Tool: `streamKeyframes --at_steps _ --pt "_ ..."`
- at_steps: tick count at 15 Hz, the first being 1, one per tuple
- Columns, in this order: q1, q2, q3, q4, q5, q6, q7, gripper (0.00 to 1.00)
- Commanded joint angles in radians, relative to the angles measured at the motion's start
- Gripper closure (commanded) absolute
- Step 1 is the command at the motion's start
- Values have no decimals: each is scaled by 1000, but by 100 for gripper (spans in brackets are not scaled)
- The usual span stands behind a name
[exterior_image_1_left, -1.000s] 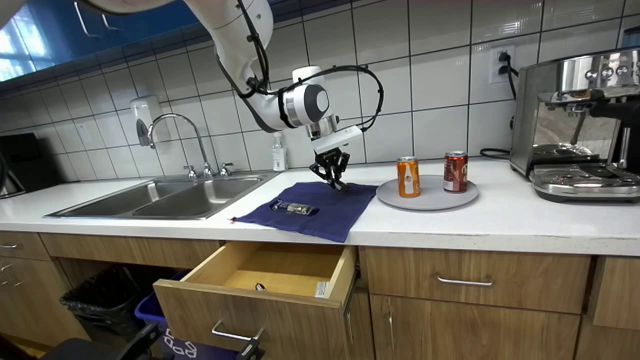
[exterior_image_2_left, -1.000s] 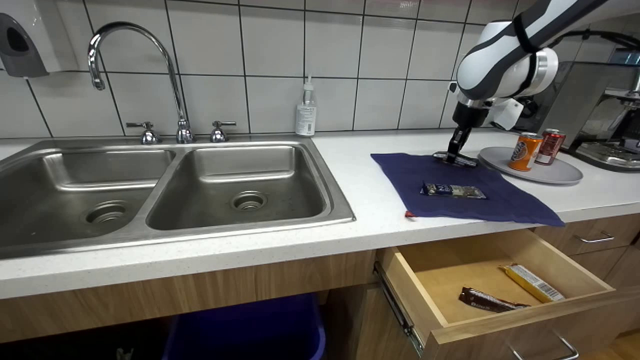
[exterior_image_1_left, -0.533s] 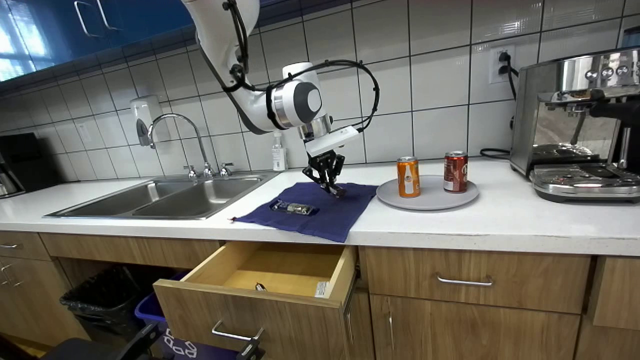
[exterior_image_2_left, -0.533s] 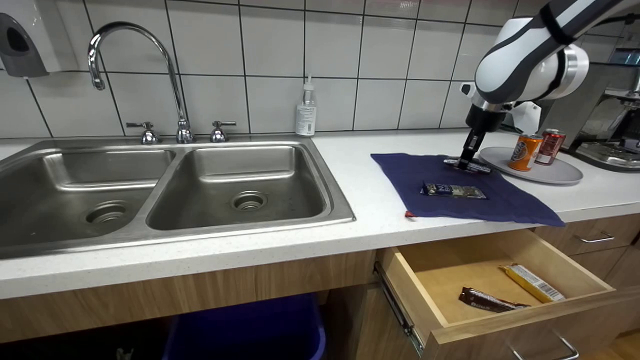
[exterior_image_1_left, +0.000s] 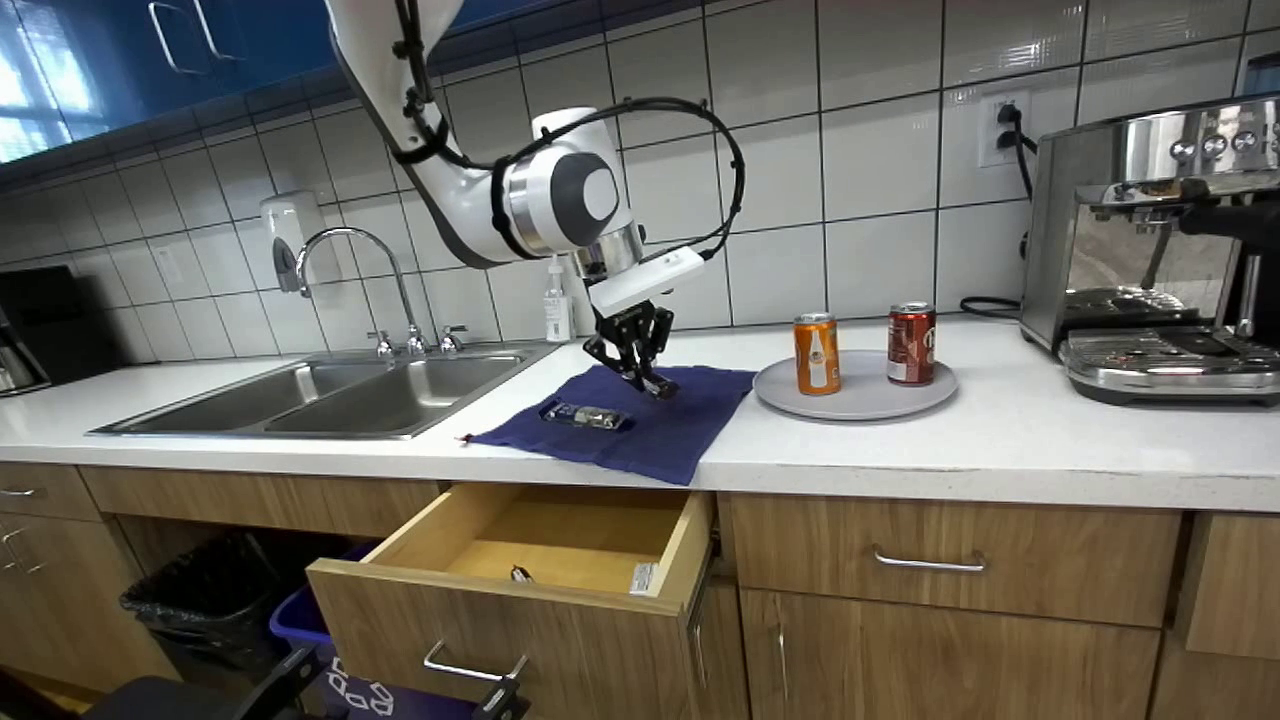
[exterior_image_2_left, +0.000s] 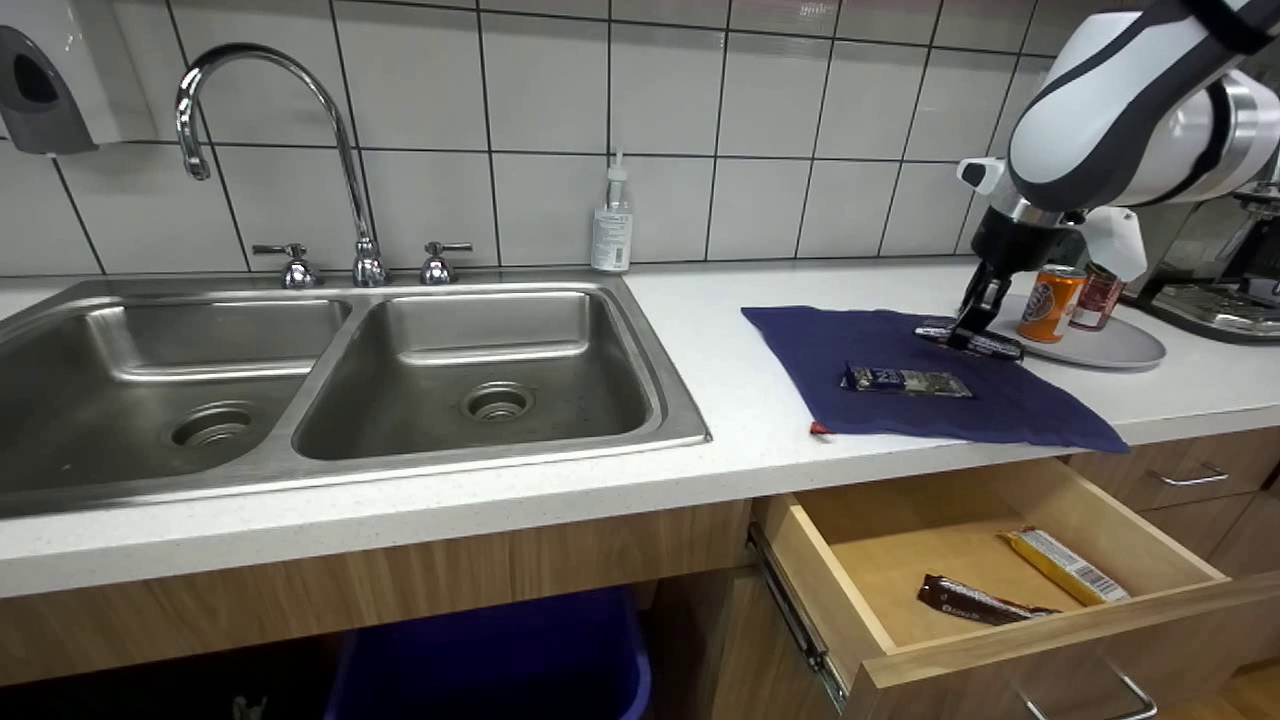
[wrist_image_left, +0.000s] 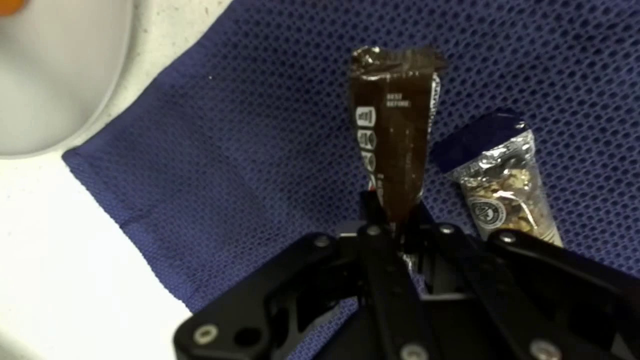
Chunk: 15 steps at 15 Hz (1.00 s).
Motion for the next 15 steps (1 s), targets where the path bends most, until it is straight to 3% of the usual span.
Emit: streamKeyframes --at_steps 1,15 --pt "-43 -120 35 -154 52 60 -100 96" --pt "9 -357 5 -483 193 163 -321 96"
